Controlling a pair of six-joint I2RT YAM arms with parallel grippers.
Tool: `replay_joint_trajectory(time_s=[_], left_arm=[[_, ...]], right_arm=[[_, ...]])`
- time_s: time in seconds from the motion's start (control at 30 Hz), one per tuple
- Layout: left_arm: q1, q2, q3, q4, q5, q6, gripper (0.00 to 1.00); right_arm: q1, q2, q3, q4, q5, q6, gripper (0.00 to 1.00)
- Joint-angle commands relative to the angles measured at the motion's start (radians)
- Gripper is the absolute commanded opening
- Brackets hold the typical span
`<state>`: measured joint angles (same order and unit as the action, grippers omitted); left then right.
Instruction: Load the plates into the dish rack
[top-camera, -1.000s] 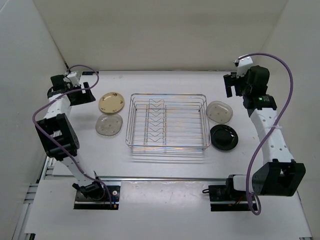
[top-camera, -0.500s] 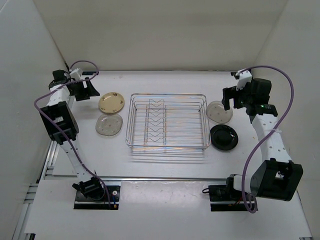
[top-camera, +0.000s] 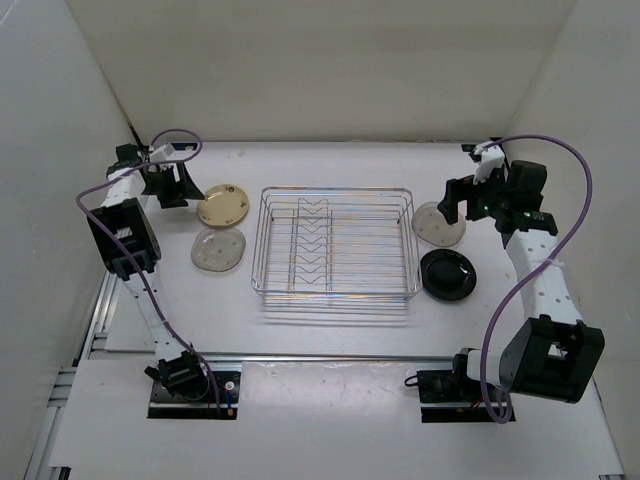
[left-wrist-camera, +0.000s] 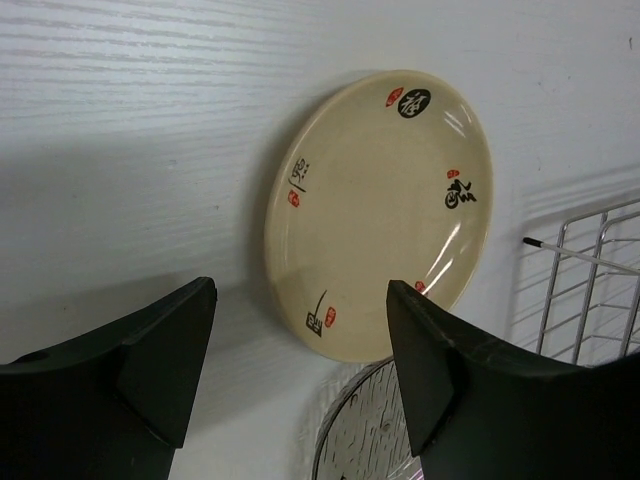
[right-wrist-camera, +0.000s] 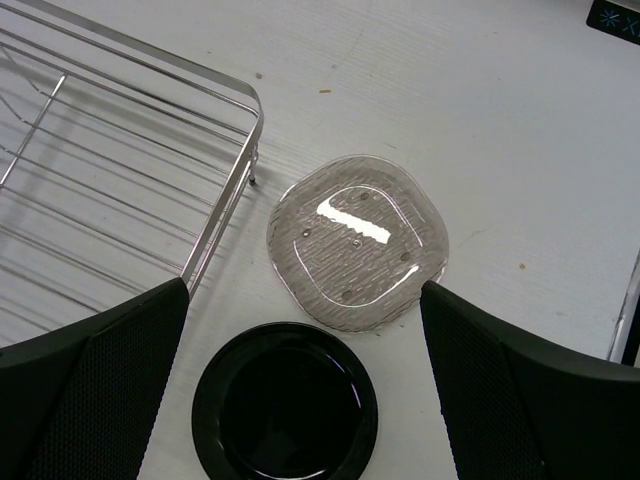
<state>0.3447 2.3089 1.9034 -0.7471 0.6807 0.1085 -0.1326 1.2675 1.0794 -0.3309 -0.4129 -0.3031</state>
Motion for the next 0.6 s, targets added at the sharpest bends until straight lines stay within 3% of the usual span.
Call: replay_joint_trajectory(time_s=[0.0,0.57], left_arm=[[-0.001,0.016,0.055,-0.017,0.016,0.020,0.79],[-0.019,0.078,0.108,-0.035,-0.003,0.030,0.65]], right_arm=[[-0.012,-0.019,-0.018,0.039,-0.069,0.010,1.00],[-0.039,-0.028,-0.027,0.039,-0.092,0.010,1.00]])
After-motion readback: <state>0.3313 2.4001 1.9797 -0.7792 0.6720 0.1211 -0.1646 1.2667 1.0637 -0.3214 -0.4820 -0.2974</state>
